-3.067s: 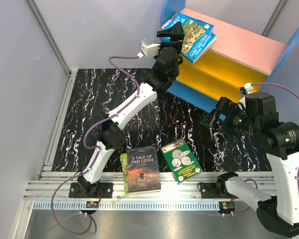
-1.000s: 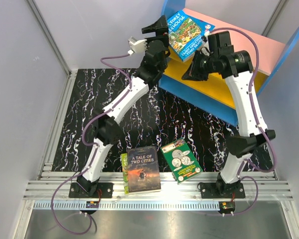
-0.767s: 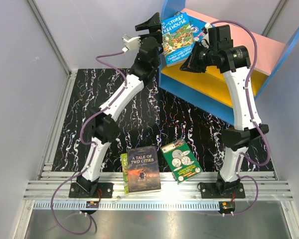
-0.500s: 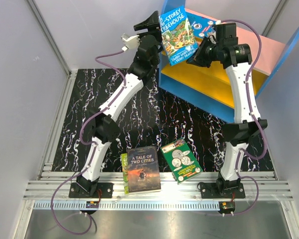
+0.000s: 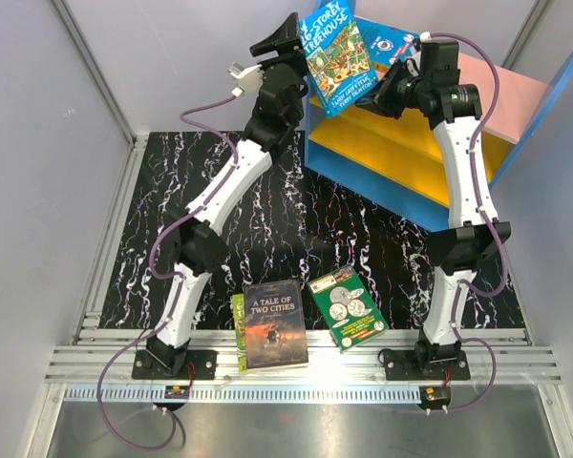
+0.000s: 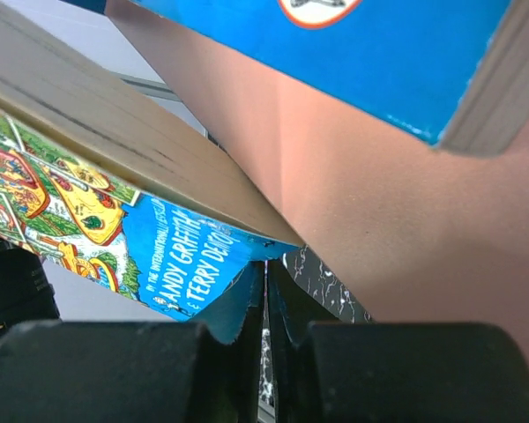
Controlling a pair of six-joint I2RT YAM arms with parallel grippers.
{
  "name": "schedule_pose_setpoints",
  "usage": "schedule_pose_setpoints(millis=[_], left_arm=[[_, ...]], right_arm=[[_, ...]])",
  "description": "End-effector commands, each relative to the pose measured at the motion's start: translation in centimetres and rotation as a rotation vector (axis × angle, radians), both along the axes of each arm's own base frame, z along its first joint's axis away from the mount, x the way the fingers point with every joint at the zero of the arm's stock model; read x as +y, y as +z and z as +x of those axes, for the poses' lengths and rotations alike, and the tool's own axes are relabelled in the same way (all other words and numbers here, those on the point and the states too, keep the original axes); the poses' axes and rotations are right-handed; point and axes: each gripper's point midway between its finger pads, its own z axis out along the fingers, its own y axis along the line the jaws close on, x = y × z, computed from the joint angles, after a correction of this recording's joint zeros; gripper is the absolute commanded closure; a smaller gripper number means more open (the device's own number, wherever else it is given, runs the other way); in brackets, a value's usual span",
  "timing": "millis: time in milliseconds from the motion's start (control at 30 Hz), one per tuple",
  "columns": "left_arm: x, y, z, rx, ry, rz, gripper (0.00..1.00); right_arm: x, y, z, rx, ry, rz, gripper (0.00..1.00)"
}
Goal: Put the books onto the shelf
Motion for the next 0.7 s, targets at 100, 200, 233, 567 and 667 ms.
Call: schedule_pose_setpoints(millis=[100,200,233,567,667], left_arm=[[-3.0,4.1,-3.6,-0.083,-0.197,-0.099,0.42],[-3.3,3.8,-3.7,-0.076,-0.219,-0.096,0.71],[-3.4,3.6,-3.7,-0.073,-0.223,-0.095,0.8],[-4.9,3.2,-3.2,-0.101,-0.302,-0.153,1.0],[-5.1,3.1,-3.3,-0.096,-0.306,-0.149,1.0]], right_arm=[[-0.6,10.0,-0.6,-0.39,0.002,-0.011,0.87],[-0.9,10.4,-1.4,-0.408,0.015,-0.039,0.87],[-1.1,10.5,-1.7,-0.409,0.011,-0.042,0.87],[-1.4,10.4,-2.5,-0.395,0.012,-0.04,0.85],[-2.0,10.7,-2.6,-0.399,0.002,-0.042,0.78]])
